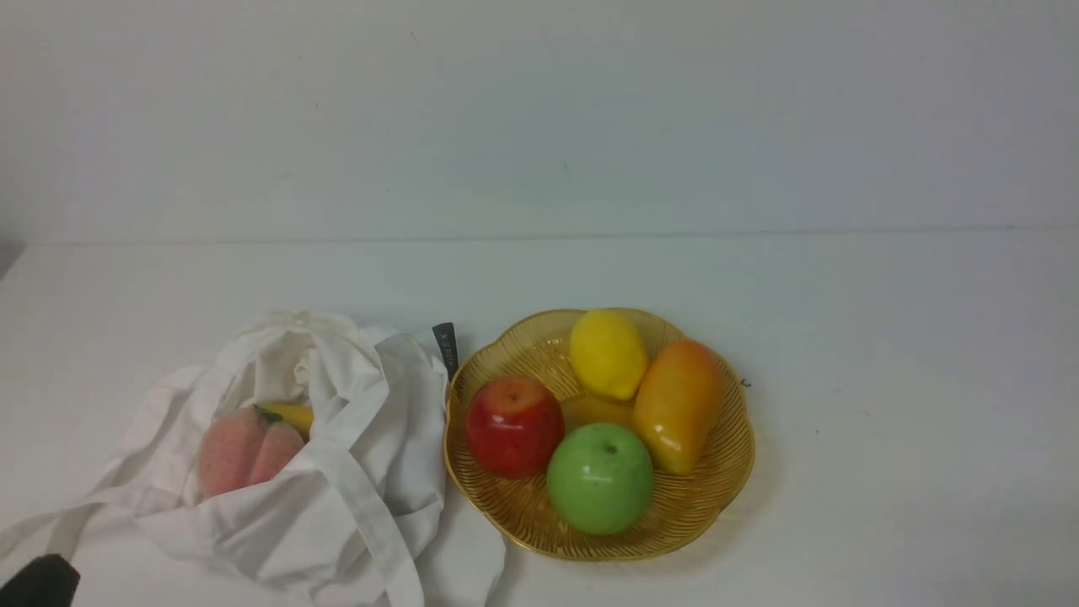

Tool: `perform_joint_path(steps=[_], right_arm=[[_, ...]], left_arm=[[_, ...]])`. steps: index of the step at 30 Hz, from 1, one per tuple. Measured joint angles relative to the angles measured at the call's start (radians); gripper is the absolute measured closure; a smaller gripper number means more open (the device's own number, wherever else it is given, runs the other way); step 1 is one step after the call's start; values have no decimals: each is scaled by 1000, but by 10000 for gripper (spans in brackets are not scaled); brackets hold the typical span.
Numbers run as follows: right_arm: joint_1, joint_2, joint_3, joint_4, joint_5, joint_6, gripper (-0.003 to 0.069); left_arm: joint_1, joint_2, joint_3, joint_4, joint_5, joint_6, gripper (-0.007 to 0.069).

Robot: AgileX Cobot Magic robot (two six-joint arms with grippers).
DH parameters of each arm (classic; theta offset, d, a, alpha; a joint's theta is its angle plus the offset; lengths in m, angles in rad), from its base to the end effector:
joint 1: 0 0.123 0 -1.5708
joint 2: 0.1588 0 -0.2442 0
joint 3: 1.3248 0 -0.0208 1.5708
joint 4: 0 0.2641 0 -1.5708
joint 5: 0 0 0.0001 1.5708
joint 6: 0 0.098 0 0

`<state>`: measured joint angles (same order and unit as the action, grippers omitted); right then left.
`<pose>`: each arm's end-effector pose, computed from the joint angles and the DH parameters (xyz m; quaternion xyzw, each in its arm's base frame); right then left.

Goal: Take the fruit out of the cloth bag on the white table and place them on a plate.
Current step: 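Reach into the cloth bag and grasp the peach with the left gripper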

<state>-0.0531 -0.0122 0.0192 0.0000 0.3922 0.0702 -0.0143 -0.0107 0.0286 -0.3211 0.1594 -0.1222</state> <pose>0.1131 -0.0060 0.1704 0.0498 0.8068 0.0050 0.5886 0.1180 -0.0066 0.1900 -0.1386 0.7223 -0.1703 0.6558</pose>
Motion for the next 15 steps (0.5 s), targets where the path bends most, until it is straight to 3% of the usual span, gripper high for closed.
perform_joint_path(steps=[4, 8, 12, 15], right_arm=[[0, 0, 0, 0, 0, 0, 671], [0, 0, 0, 0, 0, 0, 671], [0, 0, 0, 0, 0, 0, 671], [0, 0, 0, 0, 0, 0, 671]], left_arm=[[0, 0, 0, -215, -209, -30, 632], [0, 0, -9, -271, -370, -35, 632], [0, 0, -109, -235, -331, -22, 632], [0, 34, -263, -111, -143, 38, 632]])
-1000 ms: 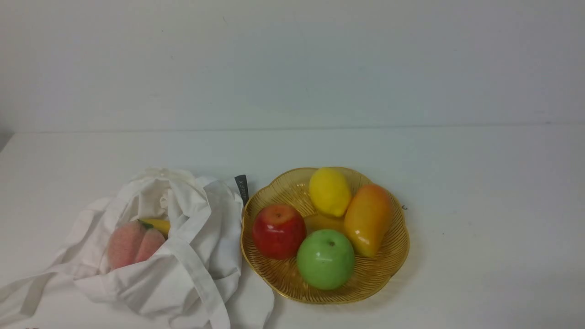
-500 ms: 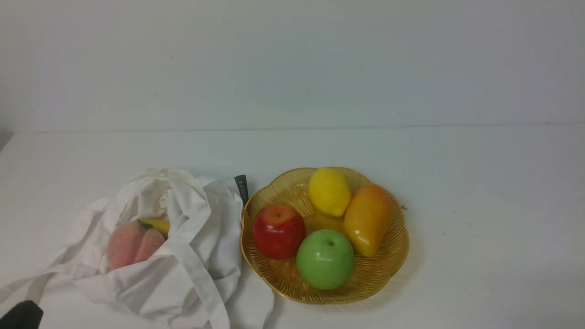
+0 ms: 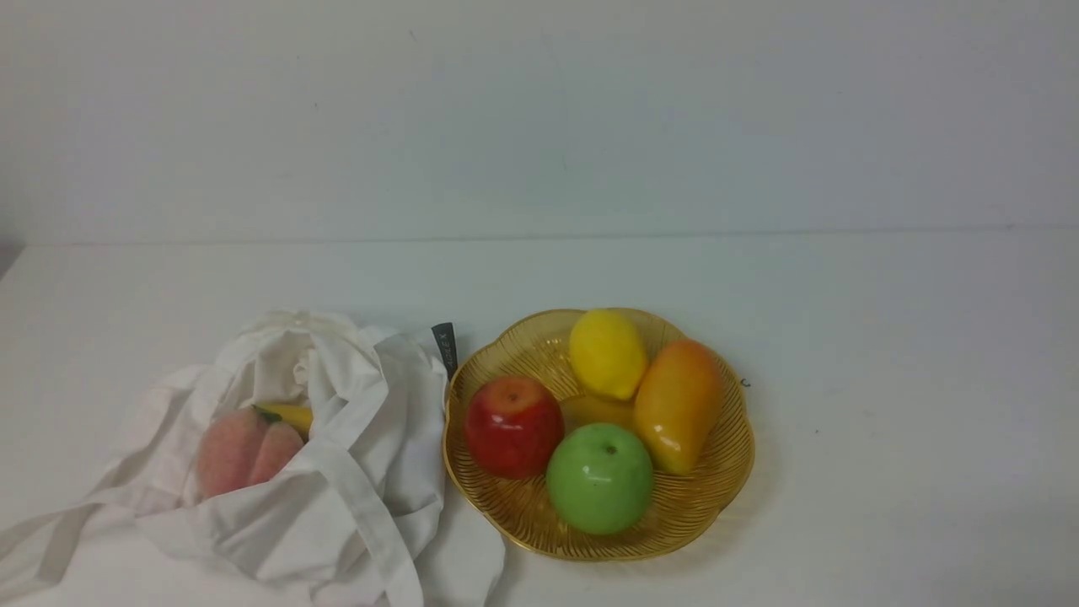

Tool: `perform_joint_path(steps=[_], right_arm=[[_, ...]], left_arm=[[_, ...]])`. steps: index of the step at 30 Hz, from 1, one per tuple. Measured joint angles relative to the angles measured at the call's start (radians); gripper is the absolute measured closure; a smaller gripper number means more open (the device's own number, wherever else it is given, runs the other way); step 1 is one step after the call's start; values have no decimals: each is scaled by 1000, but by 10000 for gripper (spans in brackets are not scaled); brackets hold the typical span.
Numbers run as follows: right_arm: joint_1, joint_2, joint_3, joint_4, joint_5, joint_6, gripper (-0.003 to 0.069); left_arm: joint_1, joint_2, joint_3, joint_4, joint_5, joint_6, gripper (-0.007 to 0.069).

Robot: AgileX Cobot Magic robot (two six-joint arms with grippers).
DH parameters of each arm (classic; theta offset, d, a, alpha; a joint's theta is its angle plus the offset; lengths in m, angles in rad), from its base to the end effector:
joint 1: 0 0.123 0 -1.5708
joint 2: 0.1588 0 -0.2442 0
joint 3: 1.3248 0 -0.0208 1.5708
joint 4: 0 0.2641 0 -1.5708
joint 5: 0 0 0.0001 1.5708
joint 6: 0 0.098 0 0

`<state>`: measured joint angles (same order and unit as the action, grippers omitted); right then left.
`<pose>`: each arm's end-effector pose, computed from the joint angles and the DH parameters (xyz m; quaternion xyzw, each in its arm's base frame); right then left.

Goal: Take the fruit out of the cloth bag on the white table and place them on a plate.
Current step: 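Reach into the cloth bag and grasp the peach with the left gripper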

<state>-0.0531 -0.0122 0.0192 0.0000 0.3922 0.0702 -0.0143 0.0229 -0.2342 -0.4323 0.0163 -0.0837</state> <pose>0.1131 -0.0060 0.1704 0.0498 0.8068 0.0050 0.5886 0.1002 -0.0021 0.2920 -0.1463 0.5819 -0.2116 0.7715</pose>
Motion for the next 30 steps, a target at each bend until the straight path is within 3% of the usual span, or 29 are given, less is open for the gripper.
perform_joint_path(steps=[2, 7, 14, 21, 30], right_arm=[[0, 0, 0, 0, 0, 0, 671], [0, 0, 0, 0, 0, 0, 671], [0, 0, 0, 0, 0, 0, 671], [0, 0, 0, 0, 0, 0, 671], [0, 0, 0, 0, 0, 0, 671]], left_arm=[[0, 32, -53, 38, 69, 28, 632], [0, 276, -264, 175, 497, 98, 632], [0, 690, -473, 189, 876, 103, 632], [0, 956, -616, 207, 930, 119, 632], [0, 1215, -707, 258, 846, 185, 602]])
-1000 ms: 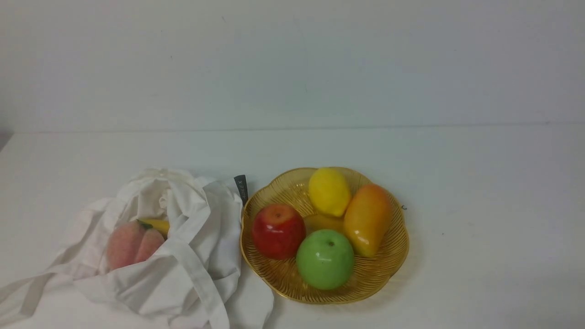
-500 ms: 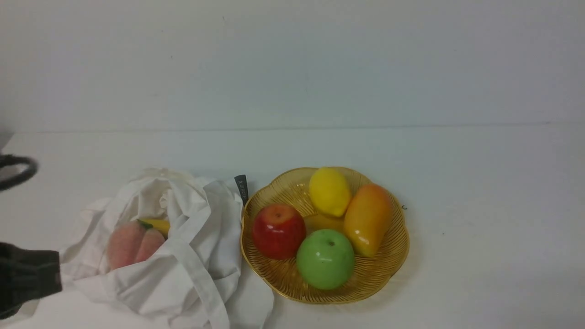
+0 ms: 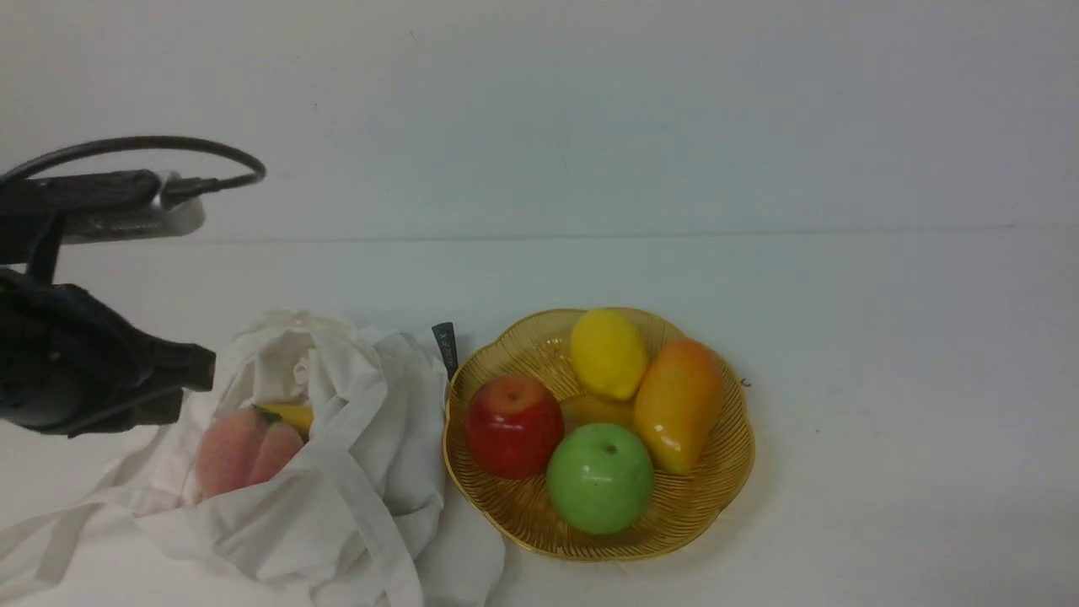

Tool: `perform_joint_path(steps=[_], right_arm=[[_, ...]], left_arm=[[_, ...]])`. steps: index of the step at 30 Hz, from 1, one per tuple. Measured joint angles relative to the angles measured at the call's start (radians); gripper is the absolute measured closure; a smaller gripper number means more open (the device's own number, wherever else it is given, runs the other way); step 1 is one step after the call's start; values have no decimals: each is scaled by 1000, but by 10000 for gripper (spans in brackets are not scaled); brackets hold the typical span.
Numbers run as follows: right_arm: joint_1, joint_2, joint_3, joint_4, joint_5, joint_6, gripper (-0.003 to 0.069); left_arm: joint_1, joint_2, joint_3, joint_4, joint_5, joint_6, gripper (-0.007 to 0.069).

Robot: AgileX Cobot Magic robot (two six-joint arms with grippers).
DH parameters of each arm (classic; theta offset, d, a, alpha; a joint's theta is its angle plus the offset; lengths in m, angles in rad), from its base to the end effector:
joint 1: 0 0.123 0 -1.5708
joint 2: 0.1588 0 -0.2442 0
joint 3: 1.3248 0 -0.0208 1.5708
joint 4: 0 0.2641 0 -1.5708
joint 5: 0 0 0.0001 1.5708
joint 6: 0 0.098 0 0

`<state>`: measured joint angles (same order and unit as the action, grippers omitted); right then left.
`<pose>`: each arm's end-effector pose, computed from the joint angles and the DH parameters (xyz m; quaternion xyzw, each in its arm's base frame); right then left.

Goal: Take the fruit out of the cloth bag on the white table and place them on a plate.
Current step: 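Reach into the cloth bag and grasp the peach with the left gripper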

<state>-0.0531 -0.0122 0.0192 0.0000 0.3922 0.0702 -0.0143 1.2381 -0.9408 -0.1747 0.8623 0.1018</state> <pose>0.1131 -0.0060 0.1704 0.0498 0.8068 0.0050 0.5886 0.2672 -0.0168 0.2438 0.0174 0.9660 -0.0674 0.2489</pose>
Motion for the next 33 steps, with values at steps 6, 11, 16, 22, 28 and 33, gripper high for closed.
perform_joint_path(steps=[6, 11, 16, 22, 28, 33], right_arm=[[0, 0, 0, 0, 0, 0, 671], [0, 0, 0, 0, 0, 0, 671], [0, 0, 0, 0, 0, 0, 671], [0, 0, 0, 0, 0, 0, 671], [0, 0, 0, 0, 0, 0, 671], [0, 0, 0, 0, 0, 0, 671]], left_arm=[[0, 149, -1, -2, -135, 104, 433], [0, 223, -1, -11, -199, 149, 226], [0, 276, -3, -17, -215, 155, 81], [0, 352, -3, -17, -216, 158, 57], [0, 383, -8, -21, -216, 149, 218], [0, 370, -9, -20, -211, 147, 222]])
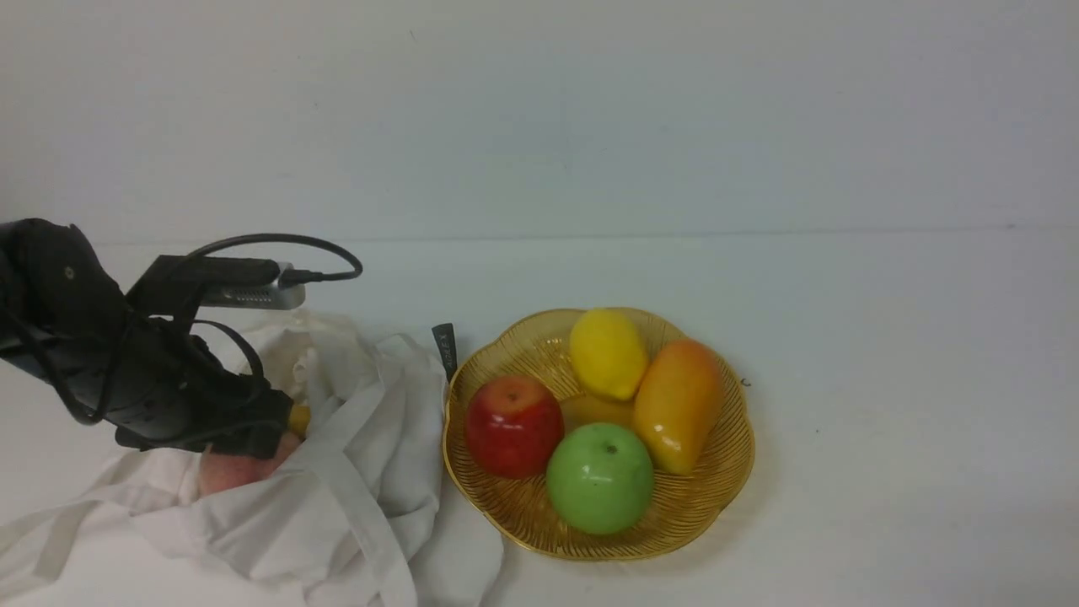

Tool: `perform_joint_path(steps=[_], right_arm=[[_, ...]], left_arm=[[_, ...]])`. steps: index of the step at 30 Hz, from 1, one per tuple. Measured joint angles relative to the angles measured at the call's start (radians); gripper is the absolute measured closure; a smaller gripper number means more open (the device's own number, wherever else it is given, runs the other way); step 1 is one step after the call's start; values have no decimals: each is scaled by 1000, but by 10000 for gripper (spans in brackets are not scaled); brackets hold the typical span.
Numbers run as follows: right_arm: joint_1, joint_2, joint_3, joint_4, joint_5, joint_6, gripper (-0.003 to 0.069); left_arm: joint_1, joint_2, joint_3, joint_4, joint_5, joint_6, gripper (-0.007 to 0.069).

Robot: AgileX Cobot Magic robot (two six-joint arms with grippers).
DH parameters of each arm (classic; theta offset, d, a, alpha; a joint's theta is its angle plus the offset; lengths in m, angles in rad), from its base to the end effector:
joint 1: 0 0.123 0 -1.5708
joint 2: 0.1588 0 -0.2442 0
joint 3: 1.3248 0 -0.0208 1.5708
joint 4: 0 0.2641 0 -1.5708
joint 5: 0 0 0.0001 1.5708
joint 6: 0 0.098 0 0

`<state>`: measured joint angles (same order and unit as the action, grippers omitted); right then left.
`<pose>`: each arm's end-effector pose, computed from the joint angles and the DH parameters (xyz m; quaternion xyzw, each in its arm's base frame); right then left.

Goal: Take the fruit out of the cloth bag on the white table and place them on a plate.
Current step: 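Reach into the cloth bag and grasp the peach with the left gripper, then move the peach from the bag and place it on the plate with the left gripper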

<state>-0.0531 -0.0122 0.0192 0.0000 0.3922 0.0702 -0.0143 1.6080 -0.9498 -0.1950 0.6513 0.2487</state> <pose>0.1131 -0.0060 0.1704 0.0498 0.8068 0.0050 0.5886 0.3148 -0.0160 0.1461 0.0631 0.9804 -0.0509 0.1797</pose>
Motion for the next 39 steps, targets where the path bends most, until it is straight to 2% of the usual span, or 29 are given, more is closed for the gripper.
perform_joint_path(steps=[10, 15, 16, 18, 21, 23, 28, 34, 39], right_arm=[[0, 0, 0, 0, 0, 0, 671], [0, 0, 0, 0, 0, 0, 671], [0, 0, 0, 0, 0, 0, 671], [0, 0, 0, 0, 0, 1, 671], [0, 0, 0, 0, 0, 1, 671], [0, 0, 0, 0, 0, 1, 671], [0, 0, 0, 0, 0, 1, 671], [0, 0, 0, 0, 0, 1, 671], [0, 0, 0, 0, 0, 1, 671]], left_arm=[[0, -187, 0, 1, -23, 2, 222], [-22, -291, 0, -94, -57, 11, 222], [-42, -309, 0, -122, -59, 26, 222], [-144, -332, 0, -242, -61, 105, 222], [-200, -327, 0, -301, -64, 152, 222], [-295, -302, 0, -381, -93, 210, 222], [-450, -186, -16, -541, -280, 298, 222], [-497, -8, -153, -594, -321, 324, 222], [-498, 141, -249, -600, -322, 325, 222]])
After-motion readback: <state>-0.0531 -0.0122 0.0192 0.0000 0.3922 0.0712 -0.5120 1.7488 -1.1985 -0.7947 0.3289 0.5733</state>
